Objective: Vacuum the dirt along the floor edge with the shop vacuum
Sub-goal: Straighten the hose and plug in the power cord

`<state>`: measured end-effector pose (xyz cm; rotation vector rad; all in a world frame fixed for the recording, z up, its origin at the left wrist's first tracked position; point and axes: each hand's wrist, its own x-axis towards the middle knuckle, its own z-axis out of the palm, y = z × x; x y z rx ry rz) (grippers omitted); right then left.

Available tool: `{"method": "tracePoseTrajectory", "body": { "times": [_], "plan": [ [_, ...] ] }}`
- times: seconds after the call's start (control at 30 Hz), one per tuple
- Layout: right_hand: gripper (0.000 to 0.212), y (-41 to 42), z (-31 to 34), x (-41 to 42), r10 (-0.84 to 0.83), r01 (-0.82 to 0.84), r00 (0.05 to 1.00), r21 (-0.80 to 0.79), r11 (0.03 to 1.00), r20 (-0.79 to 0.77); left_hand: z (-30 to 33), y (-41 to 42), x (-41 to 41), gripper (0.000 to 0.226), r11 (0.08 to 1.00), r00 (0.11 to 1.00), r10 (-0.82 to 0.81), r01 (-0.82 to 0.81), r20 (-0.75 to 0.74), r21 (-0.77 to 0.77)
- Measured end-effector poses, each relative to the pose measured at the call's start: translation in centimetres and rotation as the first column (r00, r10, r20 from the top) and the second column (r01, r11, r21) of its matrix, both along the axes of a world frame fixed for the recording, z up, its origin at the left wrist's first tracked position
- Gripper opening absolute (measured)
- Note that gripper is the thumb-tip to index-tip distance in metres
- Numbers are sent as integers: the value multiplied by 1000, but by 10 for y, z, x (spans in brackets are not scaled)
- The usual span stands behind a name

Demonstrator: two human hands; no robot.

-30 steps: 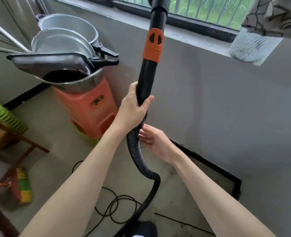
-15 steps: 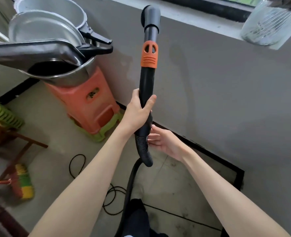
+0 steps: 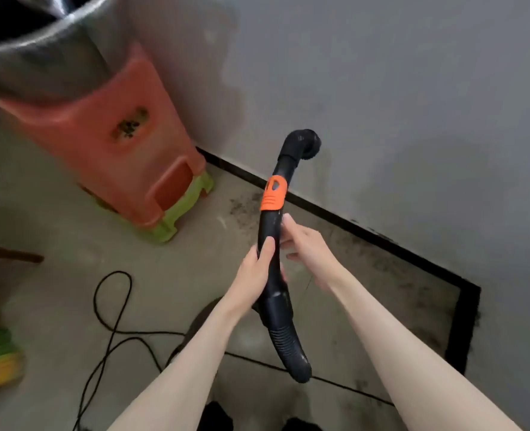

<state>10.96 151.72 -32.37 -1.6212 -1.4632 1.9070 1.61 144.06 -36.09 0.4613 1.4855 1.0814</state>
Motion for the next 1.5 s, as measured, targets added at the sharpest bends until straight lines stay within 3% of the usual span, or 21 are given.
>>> {"method": "tracePoseTrajectory", "body": {
  "times": [0.1, 0.23, 0.37, 0.43, 0.5, 0.6, 0.67, 0.73, 0.83, 0.97, 1.07, 1.13, 1.23, 1.37, 1.5],
  "plan": [
    [36, -1, -76, -24, 51, -50, 997, -5, 999, 61, -75, -3, -5, 44, 996, 984, 32, -18, 176, -83],
    [32, -7, -178, -30, 130, -123, 983, -58, 991, 130, -173, -17, -9, 61, 998, 909, -15, 41, 417, -54],
    [28, -22, -268, -26, 267, -259, 940, -68, 964, 214, -250, -35, -28, 42, 961, 829, -168, 258, 534, -98],
    [27, -29, -309, -30, 318, -318, 913, -40, 947, 255, -286, -41, -45, 31, 938, 837, -205, 316, 507, -143],
    [27, -31, -346, -36, 369, -387, 882, 5, 922, 293, -320, -38, -63, 25, 913, 909, -241, 331, 340, -240],
    [33, -34, -394, -45, 443, -488, 827, 50, 871, 346, -367, -25, -87, 29, 929, 993, -116, 102, -18, -355],
    [33, -37, -422, -51, 473, -525, 812, 75, 848, 341, -393, -12, -97, 38, 952, 989, -72, 30, -128, -305],
    [30, -36, -444, -56, 508, -566, 795, 105, 818, 332, -418, 2, -100, 36, 963, 993, -58, 29, -103, -267],
    [32, -28, -468, -59, 532, -605, 767, 128, 786, 359, -451, 20, -97, 25, 956, 994, 86, -63, 67, -286],
    [47, -22, -486, -52, 641, -757, 605, 93, 647, 472, -496, 25, -92, 27, 895, 911, 329, -217, 248, -390],
    [54, -27, -490, -41, 771, -824, 495, -66, 563, 400, -511, 21, -98, 32, 897, 951, 278, -207, 134, -390],
    [58, -32, -492, -35, 796, -794, 532, -155, 587, 288, -515, 19, -107, 31, 907, 971, 238, -212, 28, -364],
    [57, -36, -497, -33, 775, -770, 575, -147, 621, 262, -519, 16, -118, 30, 902, 964, 267, -252, -5, -351],
    [42, -36, -510, -37, 733, -778, 580, -26, 628, 357, -520, 25, -115, 24, 858, 899, 433, -385, 73, -341],
    [61, -36, -518, -28, 644, -806, 503, 44, 590, 577, -522, 35, -116, 38, 804, 828, 556, -510, 80, -306]
  ]
}}
